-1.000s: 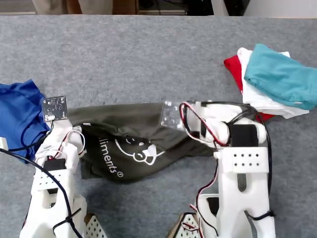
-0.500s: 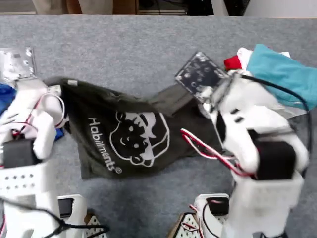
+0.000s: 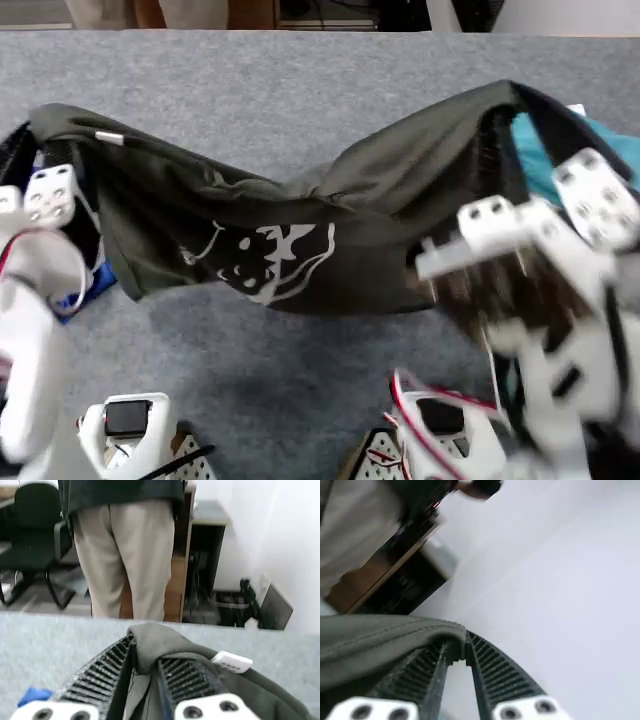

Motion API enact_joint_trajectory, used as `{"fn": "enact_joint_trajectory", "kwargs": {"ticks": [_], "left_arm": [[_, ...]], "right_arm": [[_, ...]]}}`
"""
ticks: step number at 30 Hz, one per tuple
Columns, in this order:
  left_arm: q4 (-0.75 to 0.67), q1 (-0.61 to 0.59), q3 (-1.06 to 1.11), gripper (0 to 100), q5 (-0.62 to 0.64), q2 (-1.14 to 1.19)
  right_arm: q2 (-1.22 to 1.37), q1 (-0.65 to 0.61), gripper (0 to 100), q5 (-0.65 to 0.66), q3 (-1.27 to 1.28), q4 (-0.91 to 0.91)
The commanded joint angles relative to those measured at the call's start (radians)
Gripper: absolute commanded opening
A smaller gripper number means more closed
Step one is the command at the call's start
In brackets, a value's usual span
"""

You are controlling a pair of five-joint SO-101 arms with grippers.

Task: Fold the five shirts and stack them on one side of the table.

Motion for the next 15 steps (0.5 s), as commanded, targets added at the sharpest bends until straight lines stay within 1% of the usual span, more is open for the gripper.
{"fn": "enact_joint_trajectory", "kwargs": {"ticks": [1, 4, 8, 12, 15], "left_arm": [[0.012, 0.008, -0.124, 2, 0.003, -0.002], [0.009, 0.008, -0.190, 2, 0.003, -0.001], [-0.003, 0.003, -0.195, 2, 0.000, 0.030], [0.064, 0.002, -0.118, 2, -0.003, 0.050], [0.078, 0.000, -0.035, 2, 0.000, 0.050]], "right_arm": [[0.041, 0.068, 0.5, -0.005, -0.064, -0.098], [0.088, 0.130, 0.5, -0.005, -0.097, -0.184], [0.147, 0.133, 0.5, -0.005, -0.174, -0.247], [0.196, 0.133, 0.5, -0.003, -0.272, -0.264], [0.234, 0.133, 0.5, -0.002, -0.346, -0.276]]}}
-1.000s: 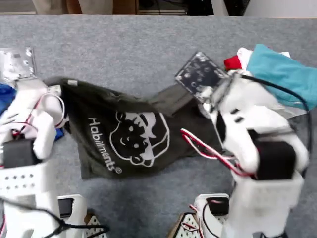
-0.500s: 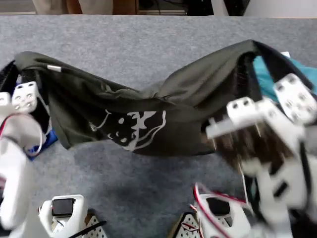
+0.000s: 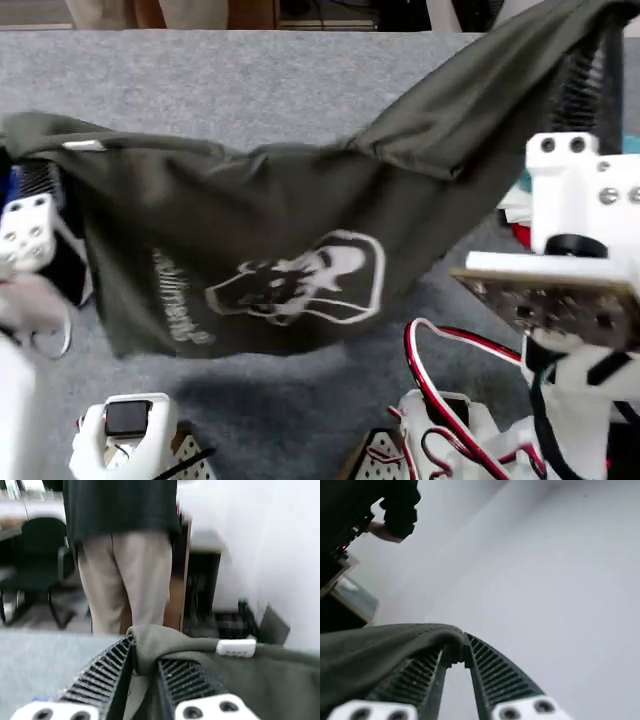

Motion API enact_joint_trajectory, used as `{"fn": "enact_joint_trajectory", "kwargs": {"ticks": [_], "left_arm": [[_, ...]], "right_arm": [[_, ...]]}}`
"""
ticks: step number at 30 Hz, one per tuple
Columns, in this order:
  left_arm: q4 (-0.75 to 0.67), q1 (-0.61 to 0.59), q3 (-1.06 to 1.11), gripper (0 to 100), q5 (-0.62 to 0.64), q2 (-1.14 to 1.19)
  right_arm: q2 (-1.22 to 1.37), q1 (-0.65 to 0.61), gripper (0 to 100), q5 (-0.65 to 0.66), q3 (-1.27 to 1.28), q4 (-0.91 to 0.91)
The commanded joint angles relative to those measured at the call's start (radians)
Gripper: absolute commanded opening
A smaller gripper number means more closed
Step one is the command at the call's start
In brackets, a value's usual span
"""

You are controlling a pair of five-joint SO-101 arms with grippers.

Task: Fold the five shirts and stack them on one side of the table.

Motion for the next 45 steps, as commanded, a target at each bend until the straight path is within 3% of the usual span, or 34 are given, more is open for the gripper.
{"fn": "enact_joint_trajectory", "kwargs": {"ticks": [1, 15, 23, 27, 37, 40, 45], "left_arm": [[0.012, -0.003, 0.066, 2, 0.002, 0.015], [0.018, -0.003, 0.083, 2, -0.003, -0.171], [0.164, 0.005, 0.081, 2, -0.005, -0.220], [0.166, 0.005, 0.107, 2, -0.006, -0.220], [-0.146, -0.002, 0.434, 2, -0.006, -0.222], [-0.342, -0.002, 0.595, 2, -0.006, -0.219], [-0.795, -0.002, 0.931, 2, -0.006, -0.185]], "right_arm": [[0.045, 0.021, 0.5, -0.002, -0.096, -0.037], [0.039, 0.022, 0.5, 0.143, -0.197, 0.006], [-0.015, 0.024, 0.5, 0.158, -0.189, 0.038], [-0.013, 0.021, 0.5, 0.190, -0.189, 0.091], [0.036, -0.036, 0.5, 0.245, -0.042, 0.084], [0.093, -0.048, 0.5, 0.255, 0.081, 0.023], [0.226, -0.047, 0.5, 0.227, 0.271, -0.190]]}}
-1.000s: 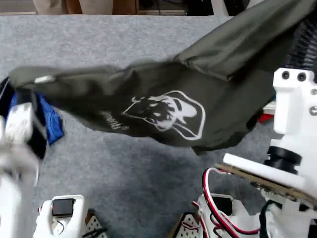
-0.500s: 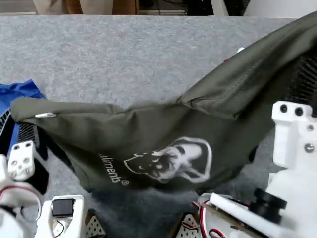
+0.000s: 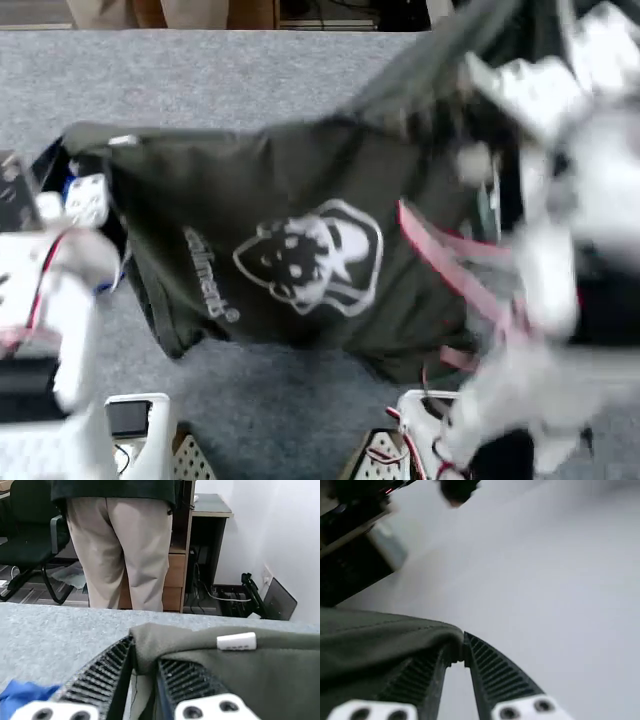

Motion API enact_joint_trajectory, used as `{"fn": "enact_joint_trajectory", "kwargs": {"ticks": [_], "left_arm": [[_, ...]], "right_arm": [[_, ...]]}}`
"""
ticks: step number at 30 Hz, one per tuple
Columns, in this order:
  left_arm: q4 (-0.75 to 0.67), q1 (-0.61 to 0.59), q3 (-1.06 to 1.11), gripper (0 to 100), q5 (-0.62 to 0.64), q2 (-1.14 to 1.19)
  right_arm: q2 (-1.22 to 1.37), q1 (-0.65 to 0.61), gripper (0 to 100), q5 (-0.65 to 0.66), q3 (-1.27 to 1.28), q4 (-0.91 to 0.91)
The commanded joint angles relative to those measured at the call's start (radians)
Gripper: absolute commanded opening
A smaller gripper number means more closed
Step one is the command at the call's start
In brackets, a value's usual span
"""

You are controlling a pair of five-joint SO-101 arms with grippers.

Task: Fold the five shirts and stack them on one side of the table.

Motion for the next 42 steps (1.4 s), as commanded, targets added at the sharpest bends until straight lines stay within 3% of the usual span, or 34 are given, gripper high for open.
{"fn": "enact_joint_trajectory", "kwargs": {"ticks": [1, 6, 11, 18, 23, 35, 42], "left_arm": [[-0.367, -0.002, 0.212, 2, -0.006, 0.045], [-0.677, -0.003, 0.310, 2, -0.006, 0.269], [-0.839, -0.048, 0.157, 2, 0.002, 0.621], [-0.646, -0.044, -0.115, 2, -0.003, 0.832], [-0.499, -0.048, -0.118, 2, -0.003, 0.834], [0.037, -0.041, -0.117, 2, -0.006, 0.832], [0.058, -0.002, 0.097, 2, -0.049, 0.727]], "right_arm": [[0.087, -0.012, 0.5, -0.032, 0.094, -0.150], [0.245, -0.013, 0.5, -0.074, 0.122, -0.224], [0.387, -0.013, 0.5, -0.140, 0.067, -0.221], [0.430, -0.013, 0.5, -0.183, 0.045, -0.121], [0.400, -0.013, 0.5, -0.153, 0.045, 0.091], [0.249, -0.022, 0.5, -0.028, 0.131, 0.572], [0.013, -0.022, 0.5, 0.014, 0.542, 0.585]]}}
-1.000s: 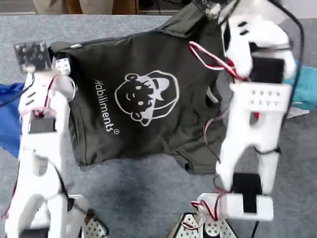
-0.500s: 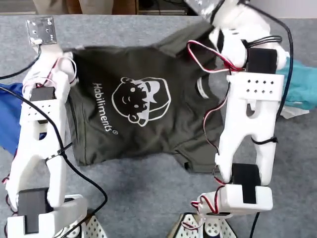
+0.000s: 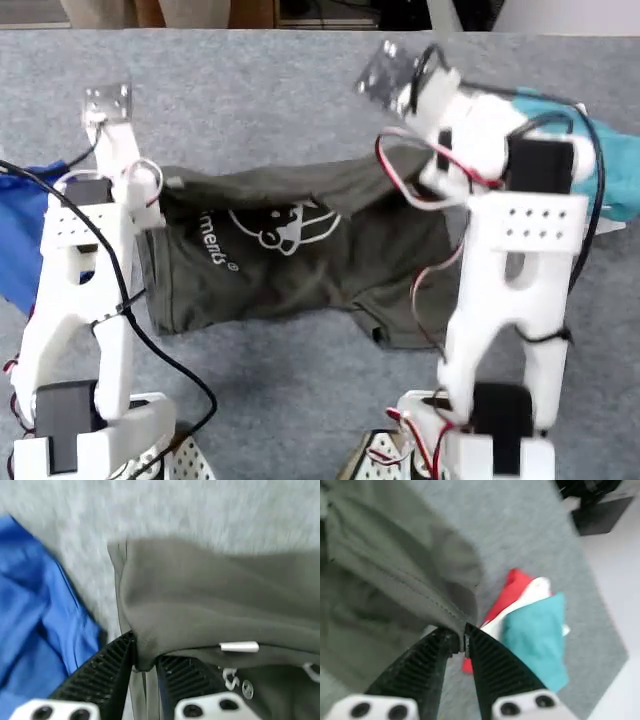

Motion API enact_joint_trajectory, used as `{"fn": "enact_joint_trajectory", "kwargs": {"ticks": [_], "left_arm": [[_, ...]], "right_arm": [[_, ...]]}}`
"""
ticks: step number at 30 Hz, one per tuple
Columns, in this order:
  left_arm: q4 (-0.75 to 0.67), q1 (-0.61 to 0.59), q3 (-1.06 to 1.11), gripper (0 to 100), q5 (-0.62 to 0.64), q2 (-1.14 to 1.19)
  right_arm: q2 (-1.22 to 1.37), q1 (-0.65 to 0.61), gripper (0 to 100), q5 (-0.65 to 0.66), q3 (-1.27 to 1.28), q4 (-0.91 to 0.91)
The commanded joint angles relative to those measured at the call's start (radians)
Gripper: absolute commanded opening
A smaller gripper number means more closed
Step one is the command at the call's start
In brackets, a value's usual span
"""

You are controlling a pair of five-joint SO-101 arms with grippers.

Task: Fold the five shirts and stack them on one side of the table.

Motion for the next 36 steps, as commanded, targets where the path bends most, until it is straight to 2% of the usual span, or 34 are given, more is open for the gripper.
{"fn": "enact_joint_trajectory", "kwargs": {"ticks": [1, 6, 12, 18, 24, 36], "left_arm": [[0.006, 0.054, 0.130, 2, -0.064, -0.140], [0.000, 0.146, 0.381, 2, -0.078, -0.427], [-0.018, 0.143, 0.574, 2, -0.081, -0.631], [-0.015, 0.144, 0.710, 2, -0.084, -0.667], [-0.012, 0.141, 0.741, 2, -0.084, -0.667], [0.052, 0.181, 0.736, 2, -0.086, -0.667]], "right_arm": [[-0.166, -0.008, 0.5, 0.021, 0.222, -0.021], [-0.344, 0.067, 0.5, 0.060, 0.501, -0.086], [-0.501, 0.182, 0.5, 0.164, 0.705, -0.084], [-0.584, 0.274, 0.5, 0.256, 0.826, -0.084], [-0.599, 0.331, 0.5, 0.310, 0.888, -0.086], [-0.599, 0.338, 0.5, 0.396, 0.938, -0.092]]}}
